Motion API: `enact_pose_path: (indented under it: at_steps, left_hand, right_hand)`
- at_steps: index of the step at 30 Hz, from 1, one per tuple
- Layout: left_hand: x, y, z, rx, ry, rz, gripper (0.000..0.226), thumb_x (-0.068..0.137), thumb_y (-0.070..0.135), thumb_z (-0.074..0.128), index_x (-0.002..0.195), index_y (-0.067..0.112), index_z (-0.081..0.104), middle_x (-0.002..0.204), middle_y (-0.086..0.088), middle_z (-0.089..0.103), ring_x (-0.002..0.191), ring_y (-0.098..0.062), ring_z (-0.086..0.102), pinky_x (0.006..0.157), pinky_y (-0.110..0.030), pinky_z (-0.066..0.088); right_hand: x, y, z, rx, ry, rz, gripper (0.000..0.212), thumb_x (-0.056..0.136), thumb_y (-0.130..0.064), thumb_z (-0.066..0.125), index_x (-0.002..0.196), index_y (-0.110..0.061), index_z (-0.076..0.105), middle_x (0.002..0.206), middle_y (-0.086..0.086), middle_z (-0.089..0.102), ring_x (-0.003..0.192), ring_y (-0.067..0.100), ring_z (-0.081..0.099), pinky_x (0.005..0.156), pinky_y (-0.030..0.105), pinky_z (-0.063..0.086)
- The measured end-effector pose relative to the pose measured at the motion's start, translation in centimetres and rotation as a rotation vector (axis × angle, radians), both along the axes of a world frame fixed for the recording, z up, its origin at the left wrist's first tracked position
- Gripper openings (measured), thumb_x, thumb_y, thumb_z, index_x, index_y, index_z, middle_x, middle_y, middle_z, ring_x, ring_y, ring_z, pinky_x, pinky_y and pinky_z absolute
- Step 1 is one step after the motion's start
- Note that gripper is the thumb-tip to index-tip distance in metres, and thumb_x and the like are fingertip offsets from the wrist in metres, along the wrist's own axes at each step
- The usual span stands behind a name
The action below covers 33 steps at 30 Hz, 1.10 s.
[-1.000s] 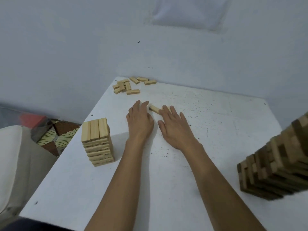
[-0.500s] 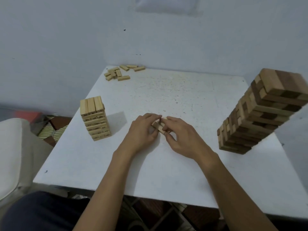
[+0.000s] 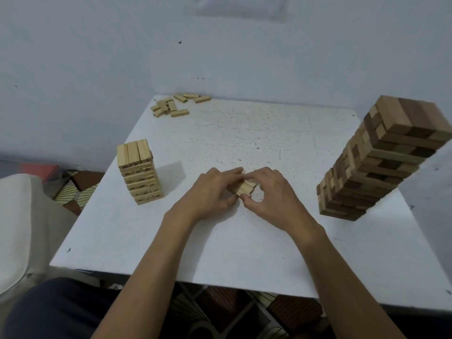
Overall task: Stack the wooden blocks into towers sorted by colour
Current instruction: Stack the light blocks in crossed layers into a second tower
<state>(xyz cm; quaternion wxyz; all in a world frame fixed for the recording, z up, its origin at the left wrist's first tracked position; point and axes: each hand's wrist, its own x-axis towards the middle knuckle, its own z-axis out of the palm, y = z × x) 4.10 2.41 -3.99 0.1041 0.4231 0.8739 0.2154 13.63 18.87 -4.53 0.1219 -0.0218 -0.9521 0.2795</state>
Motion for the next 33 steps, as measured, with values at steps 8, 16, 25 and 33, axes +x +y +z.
enact_pose_path:
  at_steps: [8, 16, 25, 33]
  left_hand:
    - [1.0, -0.4, -0.1, 0.190, -0.072, 0.144, 0.043, 0.083, 0.029, 0.073, 0.124, 0.019, 0.065, 0.123, 0.006, 0.057, 0.090, -0.007, 0.059, 0.087, -0.027, 0.049]
    - [1.5, -0.8, 0.2, 0.226, -0.120, 0.195, 0.046, 0.081, 0.025, 0.077, 0.124, 0.016, 0.065, 0.124, 0.006, 0.059, 0.090, -0.006, 0.061, 0.087, -0.016, 0.044]
    - [1.1, -0.7, 0.9, 0.157, -0.106, 0.162, 0.045, 0.079, 0.032, 0.078, 0.120, 0.019, 0.065, 0.116, 0.005, 0.062, 0.089, -0.005, 0.058, 0.083, -0.021, 0.047]
    - [4.0, -4.1, 6.5, 0.064, 0.104, 0.203, 0.061, 0.080, 0.046, 0.068, 0.135, 0.031, 0.045, 0.125, 0.009, 0.054, 0.096, -0.011, 0.056, 0.077, -0.030, 0.051]
  right_hand:
    - [0.1, -0.3, 0.2, -0.040, -0.012, 0.035, 0.028, 0.091, -0.017, 0.065, 0.119, -0.012, 0.065, 0.119, -0.001, 0.061, 0.095, 0.012, 0.053, 0.088, 0.026, 0.046]
    - [0.6, -1.0, -0.1, -0.043, -0.034, -0.006, 0.037, 0.090, -0.017, 0.067, 0.126, -0.011, 0.064, 0.133, 0.006, 0.058, 0.107, 0.023, 0.058, 0.097, 0.035, 0.048]
    - [0.3, -0.5, 1.0, -0.072, -0.109, 0.050, 0.029, 0.088, -0.013, 0.067, 0.116, -0.015, 0.066, 0.121, 0.000, 0.061, 0.098, 0.015, 0.057, 0.089, 0.036, 0.050]
    - [0.6, -1.8, 5.4, -0.075, -0.014, 0.200, 0.036, 0.080, -0.031, 0.066, 0.114, -0.037, 0.056, 0.113, -0.021, 0.055, 0.102, 0.010, 0.045, 0.081, 0.020, 0.040]
